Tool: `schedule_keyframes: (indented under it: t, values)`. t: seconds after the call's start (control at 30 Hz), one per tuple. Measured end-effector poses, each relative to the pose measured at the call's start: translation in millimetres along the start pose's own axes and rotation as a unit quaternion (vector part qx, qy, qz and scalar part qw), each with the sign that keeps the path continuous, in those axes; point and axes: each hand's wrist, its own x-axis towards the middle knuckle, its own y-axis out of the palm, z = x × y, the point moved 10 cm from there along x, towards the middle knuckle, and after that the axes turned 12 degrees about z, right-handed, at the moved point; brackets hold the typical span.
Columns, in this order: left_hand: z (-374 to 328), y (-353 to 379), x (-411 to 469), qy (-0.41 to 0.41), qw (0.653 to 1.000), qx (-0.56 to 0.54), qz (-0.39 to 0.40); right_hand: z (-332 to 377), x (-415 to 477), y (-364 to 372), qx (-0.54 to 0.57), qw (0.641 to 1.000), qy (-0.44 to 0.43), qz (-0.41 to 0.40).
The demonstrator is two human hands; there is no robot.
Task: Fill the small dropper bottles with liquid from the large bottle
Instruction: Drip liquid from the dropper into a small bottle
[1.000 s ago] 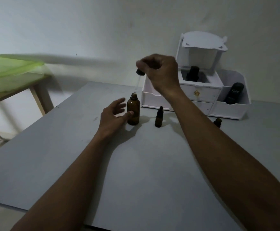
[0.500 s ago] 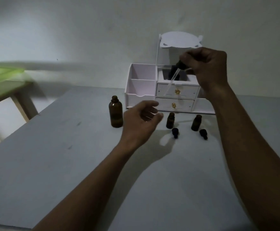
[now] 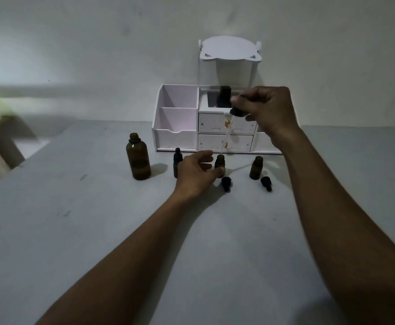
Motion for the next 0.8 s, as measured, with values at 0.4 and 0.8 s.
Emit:
schedule_keyframes:
  t: [0.4, 0.8]
  values:
    - [-2, 0, 4, 0.057, 0.998, 0.008, -0.006, -7, -1, 13, -0.096, 0.995, 0.003, 0.016]
    - [1, 1, 4, 0.053, 0.999, 0.007, -0.010, -4, -2, 17, -0.123, 0.992, -0.018, 0.015]
